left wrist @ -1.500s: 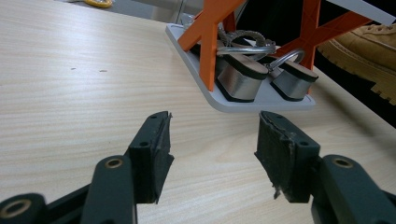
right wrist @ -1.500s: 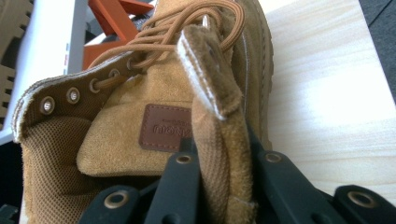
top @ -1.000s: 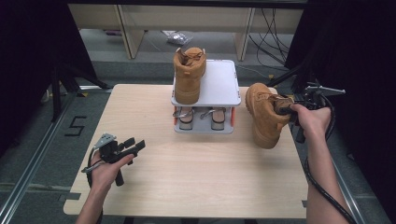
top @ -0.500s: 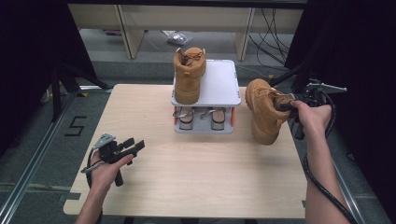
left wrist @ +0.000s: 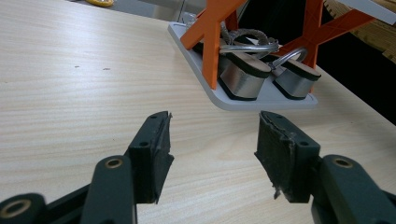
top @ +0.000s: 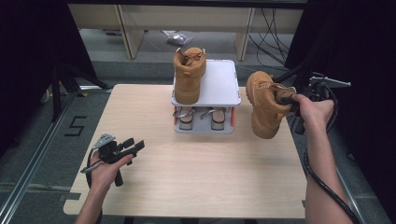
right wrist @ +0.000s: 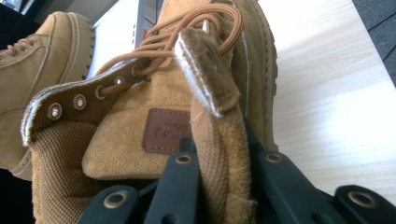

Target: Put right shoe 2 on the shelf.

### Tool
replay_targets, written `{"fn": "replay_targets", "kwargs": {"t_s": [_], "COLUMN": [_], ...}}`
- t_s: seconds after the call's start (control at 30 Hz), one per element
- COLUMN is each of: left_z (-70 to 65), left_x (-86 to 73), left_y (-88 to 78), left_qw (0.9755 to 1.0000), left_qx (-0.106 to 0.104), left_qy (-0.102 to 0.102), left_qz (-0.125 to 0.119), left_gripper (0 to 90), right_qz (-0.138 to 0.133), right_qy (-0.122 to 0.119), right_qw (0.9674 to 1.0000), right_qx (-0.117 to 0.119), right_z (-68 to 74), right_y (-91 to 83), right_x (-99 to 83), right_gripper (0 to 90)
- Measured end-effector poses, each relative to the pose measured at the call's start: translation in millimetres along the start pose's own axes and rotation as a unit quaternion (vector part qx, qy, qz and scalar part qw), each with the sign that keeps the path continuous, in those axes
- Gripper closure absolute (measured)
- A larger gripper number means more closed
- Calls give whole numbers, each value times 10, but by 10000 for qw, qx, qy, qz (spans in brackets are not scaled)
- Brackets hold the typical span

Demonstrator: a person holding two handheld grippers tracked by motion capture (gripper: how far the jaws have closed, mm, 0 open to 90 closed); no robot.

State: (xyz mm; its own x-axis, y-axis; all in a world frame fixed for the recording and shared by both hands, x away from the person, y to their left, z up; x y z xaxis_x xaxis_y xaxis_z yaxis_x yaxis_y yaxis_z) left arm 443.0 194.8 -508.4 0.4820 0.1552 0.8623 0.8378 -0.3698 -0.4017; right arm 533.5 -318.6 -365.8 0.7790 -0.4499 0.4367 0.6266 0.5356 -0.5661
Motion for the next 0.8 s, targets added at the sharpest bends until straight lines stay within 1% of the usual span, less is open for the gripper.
{"fn": "replay_targets", "kwargs": {"t_s": [0.03, 0.07, 0.1, 0.13, 0.17, 0.2, 0.23, 0.27, 0.3, 0.33, 0.4, 0.47, 0.5, 0.53, 0.57, 0.6, 0.63, 0.67, 0.7, 0.73, 0.77, 0.8], "left_z": [-2, -4, -6, -7, -8, -7, -6, -4, -2, 0, 5, 7, 8, 8, 9, 10, 12, 12, 12, 13, 14, 15], "left_x": [0, 1, 4, 5, 8, 9, 9, 8, 7, 7, 10, 13, 12, 13, 12, 11, 9, 9, 8, 8, 7, 7], "left_y": [0, 1, 0, 0, 0, -1, -1, -2, -3, -3, -4, -7, -8, -8, -7, -6, -7, -8, -7, -6, -7, -11], "left_qw": [10000, 10000, 10000, 10000, 10000, 10000, 10000, 10000, 10000, 10000, 10000, 10000, 10000, 10000, 10000, 10000, 10000, 10000, 10000, 10000, 10000, 10000], "left_qx": [-8, -10, -8, -4, -5, -3, -1, -4, -1, 1, 8, 11, 11, 11, 11, 12, 9, 16, 13, 20, 22, 29], "left_qy": [6, 1, -1, 1, -7, -12, -11, -17, -18, -10, -18, -21, -19, -19, -20, -25, -24, -34, -34, -33, -33, -38], "left_qz": [-1, -3, -11, -9, -19, -23, -23, -18, -13, -10, -17, -21, -20, -21, -21, -17, -8, -6, -1, -2, 1, 2], "left_gripper": [439, 439, 439, 439, 439, 439, 439, 439, 439, 439, 439, 439, 439, 439, 439, 439, 439, 439, 439, 439, 439, 439], "right_qz": [7, -97, -37, -11, -35, 9, -23, -69, -15, -46, -88, -67, -81, -73, -105, -120, -164, -174, -167, -202, -195, -237], "right_qy": [15, 7, 13, 15, 20, 20, 28, -34, -39, -32, -10, 34, -128, 54, 19, 38, -36, -14, 57, -94, 19, -182], "right_qw": [10000, 9999, 10000, 10000, 10000, 10000, 9999, 9999, 10000, 9999, 9999, 9998, 9999, 9997, 9998, 9997, 9997, 9997, 9996, 9996, 9997, 9995], "right_qx": [-41, 48, 77, 4, 35, 3, 107, 84, -5, 105, 125, 174, 79, 216, 175, 198, 203, 170, 207, 160, 161, 120], "right_z": [3, 17, 29, 28, 42, 46, 67, 67, 64, 85, 92, 109, 86, 129, 132, 148, 146, 159, 175, 156, 183, 166], "right_y": [-2, 12, 7, 4, 10, 5, 13, 19, 11, 19, 25, 23, 18, 21, 19, 18, 18, 13, 13, 13, 9, 7], "right_x": [3, 16, 13, 15, 22, 20, 26, 35, 31, 39, 51, 57, 73, 67, 75, 83, 96, 102, 105, 121, 124, 143], "right_gripper": [839, 839, 839, 840, 839, 840, 839, 839, 839, 839, 839, 839, 838, 838, 839, 838, 839, 838, 839, 839, 838, 838]}}
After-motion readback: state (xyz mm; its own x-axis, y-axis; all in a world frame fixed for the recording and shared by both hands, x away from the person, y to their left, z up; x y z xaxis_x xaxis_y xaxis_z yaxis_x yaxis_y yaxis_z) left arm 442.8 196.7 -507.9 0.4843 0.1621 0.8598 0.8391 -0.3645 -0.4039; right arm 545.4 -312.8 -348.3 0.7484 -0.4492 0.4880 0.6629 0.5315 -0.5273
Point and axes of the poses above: each handheld gripper's, and its own axes: y roughly forward along the jaws, x roughly out of its top, z roughly to its left, the point moved 8 cm from there along y, roughly forward along the jaws, and after that the axes turned 9 degrees about x, right-handed, at the moved point
